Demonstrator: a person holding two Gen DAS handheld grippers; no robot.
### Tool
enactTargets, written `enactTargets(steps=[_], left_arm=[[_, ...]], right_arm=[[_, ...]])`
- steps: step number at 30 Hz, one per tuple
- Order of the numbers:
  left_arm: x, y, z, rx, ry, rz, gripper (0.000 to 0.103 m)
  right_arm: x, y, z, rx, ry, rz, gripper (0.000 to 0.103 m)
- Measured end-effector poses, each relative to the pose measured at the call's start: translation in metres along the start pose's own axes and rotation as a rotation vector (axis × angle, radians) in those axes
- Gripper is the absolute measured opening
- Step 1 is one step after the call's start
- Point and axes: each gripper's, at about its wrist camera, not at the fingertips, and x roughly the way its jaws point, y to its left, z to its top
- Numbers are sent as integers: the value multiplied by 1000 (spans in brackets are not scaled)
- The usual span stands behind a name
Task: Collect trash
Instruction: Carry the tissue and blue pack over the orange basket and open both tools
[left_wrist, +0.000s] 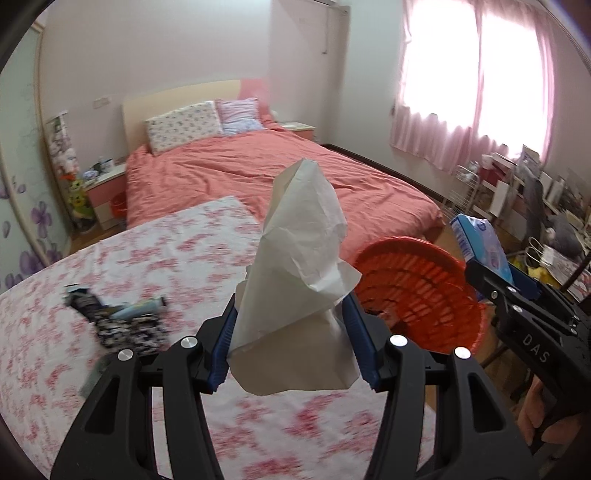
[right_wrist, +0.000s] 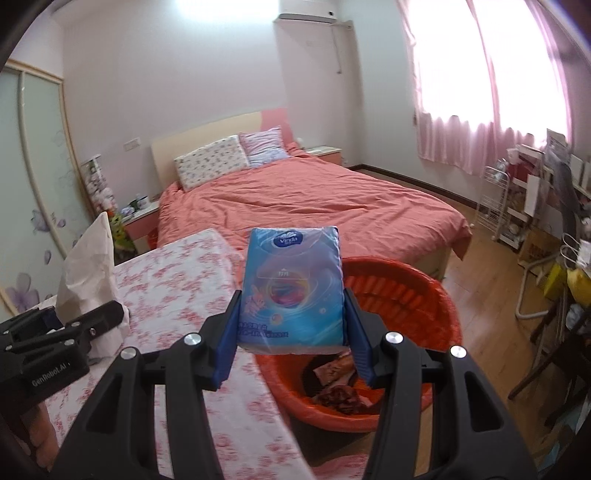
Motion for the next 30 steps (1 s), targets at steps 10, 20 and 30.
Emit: enactTargets(steps=[10, 20, 30], left_arm=[[38, -56, 2, 66, 44, -81, 55], [70, -96, 5, 124, 85, -149, 56], [96, -112, 0, 136, 140, -153, 76]], right_arm=[[20, -47, -7, 62, 28, -48, 51], [44, -87, -6, 138, 44, -62, 51], [67, -111, -2, 223, 64, -29, 60]])
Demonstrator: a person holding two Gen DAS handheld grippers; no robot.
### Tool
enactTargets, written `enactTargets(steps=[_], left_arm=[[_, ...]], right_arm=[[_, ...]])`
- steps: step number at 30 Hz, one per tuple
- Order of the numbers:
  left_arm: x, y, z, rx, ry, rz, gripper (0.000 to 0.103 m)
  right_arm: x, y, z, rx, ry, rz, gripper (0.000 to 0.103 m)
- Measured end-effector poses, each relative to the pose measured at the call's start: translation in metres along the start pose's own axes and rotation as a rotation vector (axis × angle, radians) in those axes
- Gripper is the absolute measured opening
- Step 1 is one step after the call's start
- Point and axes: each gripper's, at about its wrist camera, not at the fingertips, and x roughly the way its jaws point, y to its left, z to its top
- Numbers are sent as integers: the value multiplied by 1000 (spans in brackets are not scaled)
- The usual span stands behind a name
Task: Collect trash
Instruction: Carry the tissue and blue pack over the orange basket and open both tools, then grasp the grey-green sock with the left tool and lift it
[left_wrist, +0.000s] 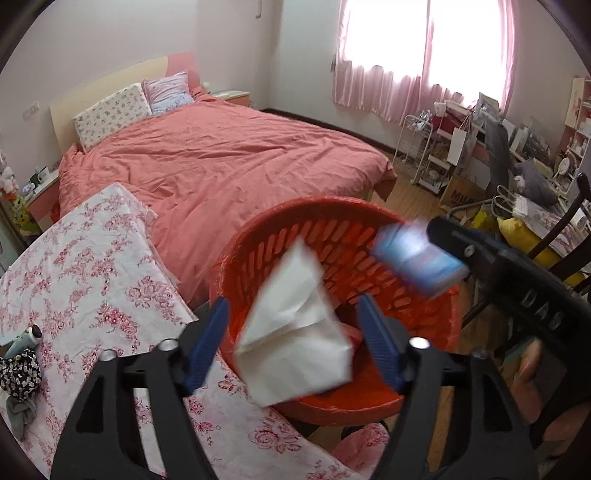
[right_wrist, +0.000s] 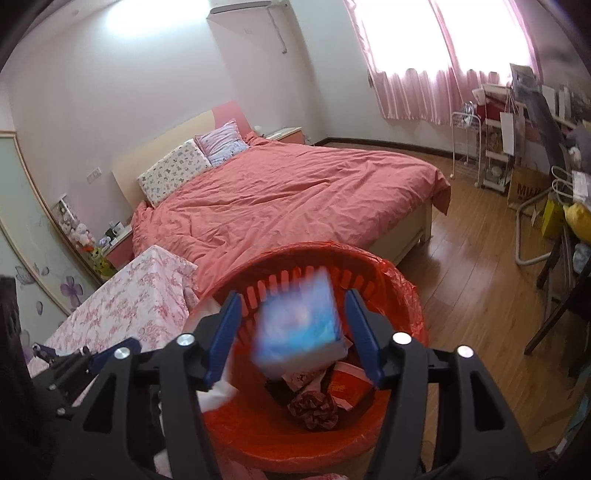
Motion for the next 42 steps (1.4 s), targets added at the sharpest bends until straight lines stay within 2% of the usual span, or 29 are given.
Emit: enactTargets(steps=[3, 8, 16, 19, 24, 31, 34, 37, 42], left_arm=[[2, 7, -5, -14, 23, 25, 77], [-6, 30, -20, -45, 40, 112, 78], [-38, 83, -53, -121, 27, 255, 80], [-51, 104, -65, -160, 22, 285, 80], [-77, 146, -91, -210, 10, 379, 80], [-109, 218, -126, -353, 4, 505, 80], [-108, 241, -133, -391, 21, 530, 80], [-100, 253, -135, -414, 41, 503, 79], [-85, 259, -133, -416, 58, 455, 70]], right_arm=[[1, -2, -3, 0, 0, -12, 66], [-2, 7, -13, -41, 4, -37, 73], [1, 35, -33, -105, 51, -12, 74], [3, 54, -43, -133, 75, 13, 74], [1, 89, -59, -208, 94, 43, 74], [5, 134, -79, -279, 135, 98, 74], [7, 152, -89, -315, 153, 115, 74], [7, 166, -97, -343, 168, 127, 74], [6, 182, -104, -372, 181, 134, 74]])
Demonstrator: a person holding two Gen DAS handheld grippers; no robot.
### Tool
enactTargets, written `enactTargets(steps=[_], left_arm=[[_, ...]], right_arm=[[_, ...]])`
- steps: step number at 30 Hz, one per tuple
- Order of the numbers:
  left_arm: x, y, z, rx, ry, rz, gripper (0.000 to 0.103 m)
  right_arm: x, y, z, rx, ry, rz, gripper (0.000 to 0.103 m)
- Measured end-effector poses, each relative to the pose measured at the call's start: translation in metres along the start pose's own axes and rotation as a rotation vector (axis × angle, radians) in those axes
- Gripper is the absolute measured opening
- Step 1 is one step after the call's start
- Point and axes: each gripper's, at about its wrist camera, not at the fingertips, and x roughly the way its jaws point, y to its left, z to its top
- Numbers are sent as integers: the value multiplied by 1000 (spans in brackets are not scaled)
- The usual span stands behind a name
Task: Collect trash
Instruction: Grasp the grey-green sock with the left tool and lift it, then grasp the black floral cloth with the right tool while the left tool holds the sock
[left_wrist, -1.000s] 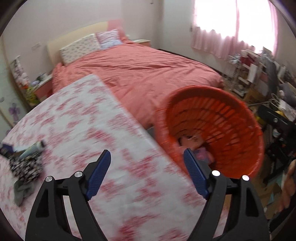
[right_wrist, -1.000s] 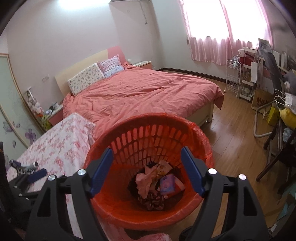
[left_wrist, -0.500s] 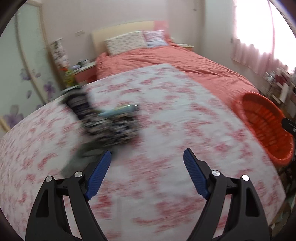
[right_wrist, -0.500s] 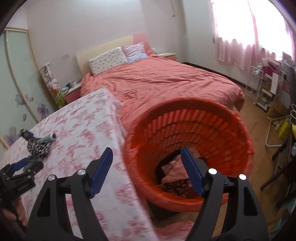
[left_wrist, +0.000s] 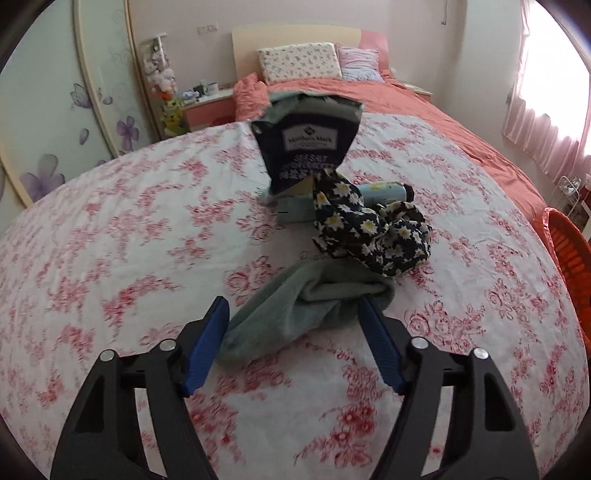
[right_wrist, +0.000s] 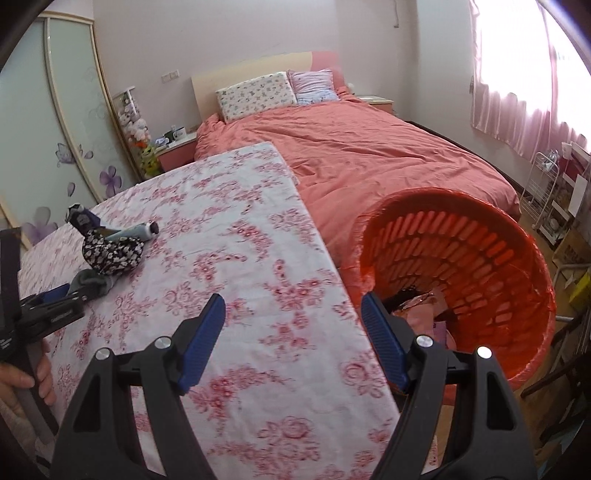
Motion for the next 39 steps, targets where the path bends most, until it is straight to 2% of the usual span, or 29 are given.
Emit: enactTargets(steps=[2, 4, 6, 8, 10, 11, 14, 17, 20, 23, 24, 28, 39], left_arm=[[2, -1, 4, 1, -9, -15, 67], [2, 0, 2, 5, -15, -32, 59], [4, 3, 4, 3, -15, -47, 43], [5, 7, 4, -4, -14, -60, 35], [3, 9, 1, -9, -21, -63, 22], [1, 13, -1, -10, -21, -60, 21], [-7, 28, -11, -29, -22, -37, 20], [-14, 53, -21, -55, -26, 16, 20], [-15, 84, -26, -117, -20, 74, 20], [-15, 106, -27, -194, -10, 102, 20], [-14, 112, -27, -216, -10, 108, 24], [-10, 118, -27, -243, 0, 118, 37], [-10, 120, -29, -256, -2, 102, 39]], right_arm=[[1, 5, 0, -8, 4, 2, 74], [1, 11, 0, -18, 7, 3, 74], [3, 17, 0, -27, 13, 6, 74], [4, 24, -1, -37, 20, 13, 74], [6, 31, -2, -47, 23, 18, 74], [7, 36, -2, -56, 26, 23, 74], [9, 49, -4, -79, 32, 36, 74], [12, 62, -6, -100, 41, 50, 74], [16, 77, -7, -123, 51, 65, 74], [21, 95, -8, -146, 59, 84, 74], [22, 101, -9, -155, 61, 92, 74], [27, 122, -11, -185, 64, 105, 74], [53, 168, 3, -172, 66, 147, 74]])
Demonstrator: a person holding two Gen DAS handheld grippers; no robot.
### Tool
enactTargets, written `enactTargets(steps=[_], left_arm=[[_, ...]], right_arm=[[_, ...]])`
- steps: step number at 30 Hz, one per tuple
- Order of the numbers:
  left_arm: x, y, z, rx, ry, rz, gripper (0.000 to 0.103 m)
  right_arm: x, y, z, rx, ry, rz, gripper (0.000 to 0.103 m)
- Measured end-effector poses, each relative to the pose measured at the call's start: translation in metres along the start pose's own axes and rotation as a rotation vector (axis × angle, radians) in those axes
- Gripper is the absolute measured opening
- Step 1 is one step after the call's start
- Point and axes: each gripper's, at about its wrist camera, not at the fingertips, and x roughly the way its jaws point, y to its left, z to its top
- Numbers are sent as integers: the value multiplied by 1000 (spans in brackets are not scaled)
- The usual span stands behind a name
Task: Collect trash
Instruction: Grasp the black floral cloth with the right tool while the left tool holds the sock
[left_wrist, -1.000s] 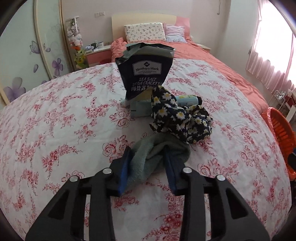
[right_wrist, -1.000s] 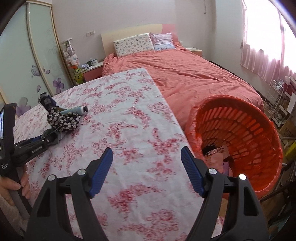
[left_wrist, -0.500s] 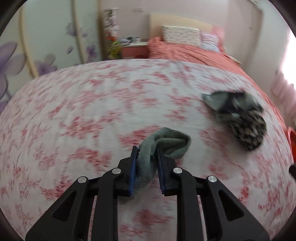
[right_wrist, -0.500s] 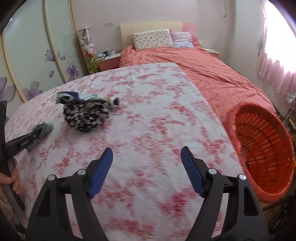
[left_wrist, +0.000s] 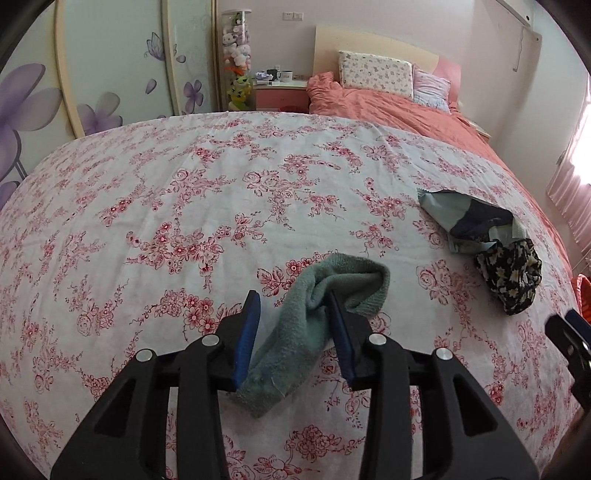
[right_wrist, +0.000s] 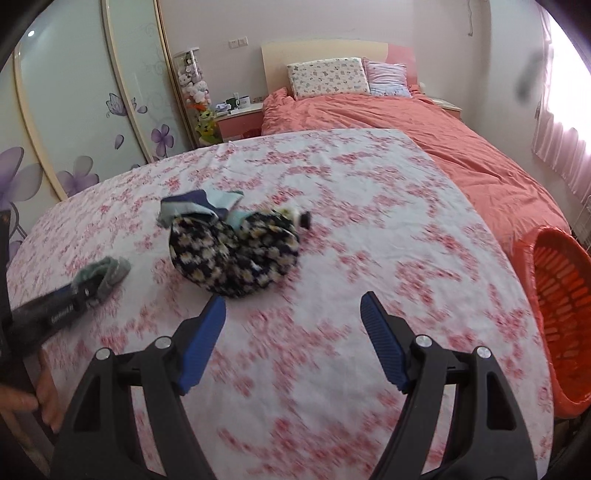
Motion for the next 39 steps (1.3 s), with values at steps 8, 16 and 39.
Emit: enactTargets(steps=[8, 16, 39], left_arm=[[0, 0, 0, -3, 0, -8, 41], [-1, 2, 0, -8, -1, -15, 41], [0, 3, 0, -7, -1, -14, 41]], right_arm=[[27, 18, 19, 20, 15, 8, 74], [52, 34, 31, 26, 47, 2, 74], [46, 12, 20, 26, 61, -24, 32]])
